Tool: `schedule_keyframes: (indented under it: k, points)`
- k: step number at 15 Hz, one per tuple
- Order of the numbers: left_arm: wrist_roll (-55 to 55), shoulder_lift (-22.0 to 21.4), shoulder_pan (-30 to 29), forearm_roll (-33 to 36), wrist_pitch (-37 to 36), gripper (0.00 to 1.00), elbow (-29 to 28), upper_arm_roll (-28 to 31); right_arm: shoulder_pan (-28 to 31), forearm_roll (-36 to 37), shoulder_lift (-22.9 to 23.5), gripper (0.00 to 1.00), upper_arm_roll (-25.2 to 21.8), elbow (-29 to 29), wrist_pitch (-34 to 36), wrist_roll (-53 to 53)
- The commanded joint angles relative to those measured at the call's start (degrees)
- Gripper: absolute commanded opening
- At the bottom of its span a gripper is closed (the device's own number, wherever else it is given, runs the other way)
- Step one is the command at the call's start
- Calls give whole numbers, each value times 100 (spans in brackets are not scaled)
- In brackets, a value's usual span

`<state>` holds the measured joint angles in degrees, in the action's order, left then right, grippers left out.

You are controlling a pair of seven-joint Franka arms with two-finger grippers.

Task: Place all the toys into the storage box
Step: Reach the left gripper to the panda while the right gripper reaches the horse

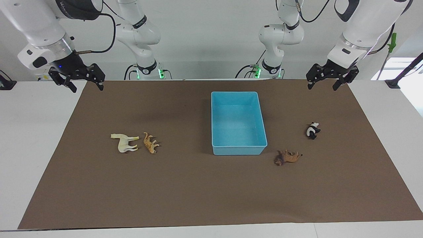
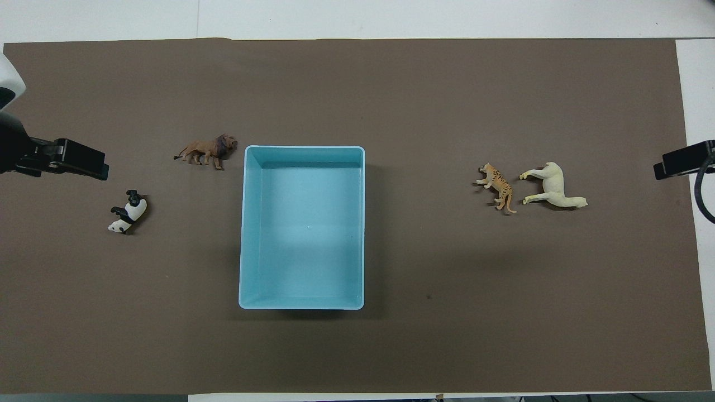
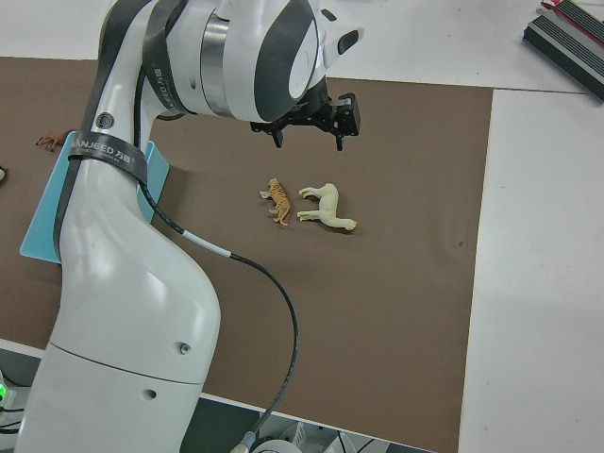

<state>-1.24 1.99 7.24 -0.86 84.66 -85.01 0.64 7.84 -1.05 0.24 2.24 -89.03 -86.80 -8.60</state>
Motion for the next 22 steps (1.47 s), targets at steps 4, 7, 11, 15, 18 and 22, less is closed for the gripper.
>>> schedule_keyframes:
  k: [4,7,11,15,18,22]
  points:
    - [-61,-129,24,-11,103,100,-174,77,51,43,-182,100,40,-360,-179,70]
    - [-26,-85,24,41,112,100,-121,60,51,227,-138,100,49,-640,-748,-499]
    - [666,-322,-64,68,600,100,-575,60,8,228,-77,100,66,-1729,-2512,-1633]
    - [1073,-603,-327,68,2077,100,-1937,68,7,219,336,100,66,-2213,-3008,-2711]
    - [121,-586,-766,77,2851,100,-2685,68,60,210,398,100,66,-2880,-3936,-4783]
    - [-1255,-516,-1048,77,4010,100,-3817,68,51,210,380,100,66,-3769,-5229,-6501]
